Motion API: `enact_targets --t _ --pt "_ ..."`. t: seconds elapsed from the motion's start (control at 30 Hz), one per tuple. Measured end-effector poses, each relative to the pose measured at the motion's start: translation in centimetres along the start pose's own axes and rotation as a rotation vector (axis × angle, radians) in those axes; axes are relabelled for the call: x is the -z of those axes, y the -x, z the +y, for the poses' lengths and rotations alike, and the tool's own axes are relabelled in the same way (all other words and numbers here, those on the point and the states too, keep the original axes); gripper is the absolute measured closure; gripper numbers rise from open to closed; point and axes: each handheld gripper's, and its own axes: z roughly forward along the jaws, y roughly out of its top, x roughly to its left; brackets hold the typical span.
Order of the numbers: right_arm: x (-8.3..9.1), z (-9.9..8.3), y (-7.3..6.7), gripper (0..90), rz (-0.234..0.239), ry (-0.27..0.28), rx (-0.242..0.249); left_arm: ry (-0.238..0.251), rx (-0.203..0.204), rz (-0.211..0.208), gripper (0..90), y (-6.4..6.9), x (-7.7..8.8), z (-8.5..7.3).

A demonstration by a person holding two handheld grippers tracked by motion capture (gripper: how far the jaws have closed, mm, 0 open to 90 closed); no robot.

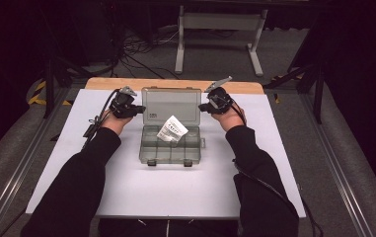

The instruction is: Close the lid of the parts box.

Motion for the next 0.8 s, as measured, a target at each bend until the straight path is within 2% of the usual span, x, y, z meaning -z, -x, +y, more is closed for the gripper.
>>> enact_targets --t 0.03,0.07,0.2,0.37,0.8 --pt "0.3 0.1 -0.1 89.8 0.001 0.007 0.004 0.005 -0.014 0.003 89.3 0.0 0.3 0.1" --pt "0.4 0.1 -0.2 89.8 0.003 0.012 0.009 0.014 -0.005 0.000 89.2 0.1 0.4 0.1" --pt "1.0 0.2 -0.4 89.8 0.005 0.030 0.017 0.022 -0.011 -0.006 89.3 0.3 1.0 0.2" --pt "1.9 0.4 -0.9 89.8 0.003 0.061 0.034 0.042 -0.031 -0.005 89.0 0.5 1.8 0.4" --pt "4.5 0.7 -2.4 89.8 0.023 0.116 0.087 0.072 -0.066 -0.034 87.9 1.4 4.0 0.7"
